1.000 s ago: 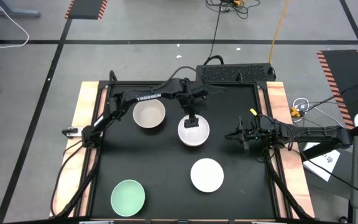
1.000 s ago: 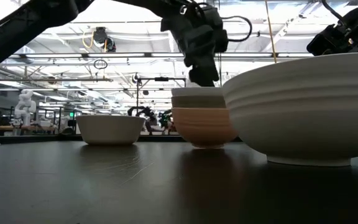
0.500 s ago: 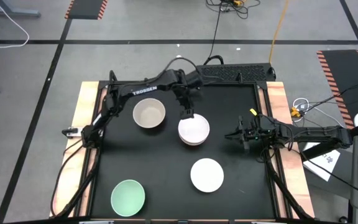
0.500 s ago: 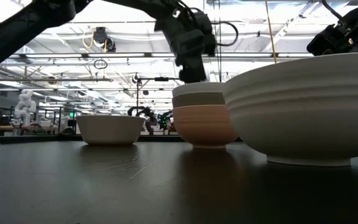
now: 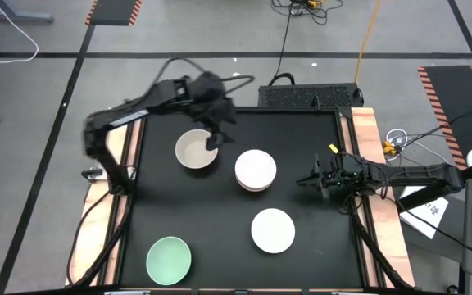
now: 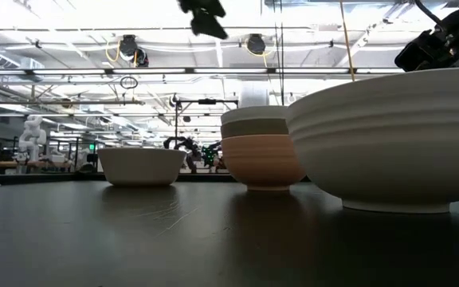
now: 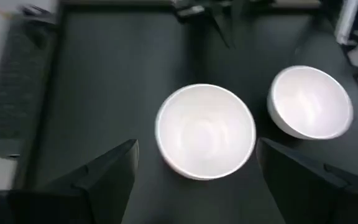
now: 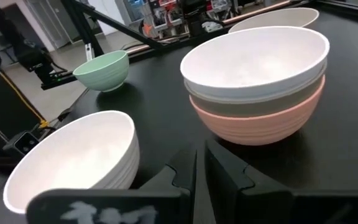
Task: Nest bowls inside each other
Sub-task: Stack the bottom white bowl on top of the white bowl
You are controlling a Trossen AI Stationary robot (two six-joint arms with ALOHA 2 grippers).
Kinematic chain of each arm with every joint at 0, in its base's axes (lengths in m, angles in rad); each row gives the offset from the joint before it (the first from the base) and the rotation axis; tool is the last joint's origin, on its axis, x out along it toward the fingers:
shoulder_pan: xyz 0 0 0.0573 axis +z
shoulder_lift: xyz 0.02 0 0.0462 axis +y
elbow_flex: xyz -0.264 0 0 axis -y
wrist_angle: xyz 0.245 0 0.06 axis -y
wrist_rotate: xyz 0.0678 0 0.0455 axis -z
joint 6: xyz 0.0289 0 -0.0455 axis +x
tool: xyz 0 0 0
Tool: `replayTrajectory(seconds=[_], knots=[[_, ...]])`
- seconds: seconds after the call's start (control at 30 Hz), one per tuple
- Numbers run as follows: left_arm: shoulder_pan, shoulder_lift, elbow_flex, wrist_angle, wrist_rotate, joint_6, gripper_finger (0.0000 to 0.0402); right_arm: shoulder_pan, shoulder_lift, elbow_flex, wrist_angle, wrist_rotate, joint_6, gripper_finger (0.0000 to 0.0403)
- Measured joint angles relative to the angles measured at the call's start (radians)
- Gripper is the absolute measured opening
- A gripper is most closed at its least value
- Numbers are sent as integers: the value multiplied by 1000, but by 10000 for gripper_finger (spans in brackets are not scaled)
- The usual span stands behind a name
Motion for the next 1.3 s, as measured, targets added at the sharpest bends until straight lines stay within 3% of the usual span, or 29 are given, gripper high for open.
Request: replayTrajectory(seconds=[0.37, 0.63, 0.97, 1.23, 1.3], knots=[[-3, -588, -778, 456, -97, -189, 331, 17, 0, 0, 26, 29, 1, 26], [-10, -900, -1161, 705, -153, -307, 315, 17, 0, 0, 39, 52, -2, 26], [-11, -1026, -1381, 806, -134, -352, 232, 17, 0, 0, 47, 57, 0, 26], [-34, -1034, -1473, 1089, -70, -299, 188, 17, 0, 0, 47, 79, 9, 26], [-33, -1055, -1489, 1096, -65, -287, 181, 17, 0, 0, 47, 82, 17, 26]])
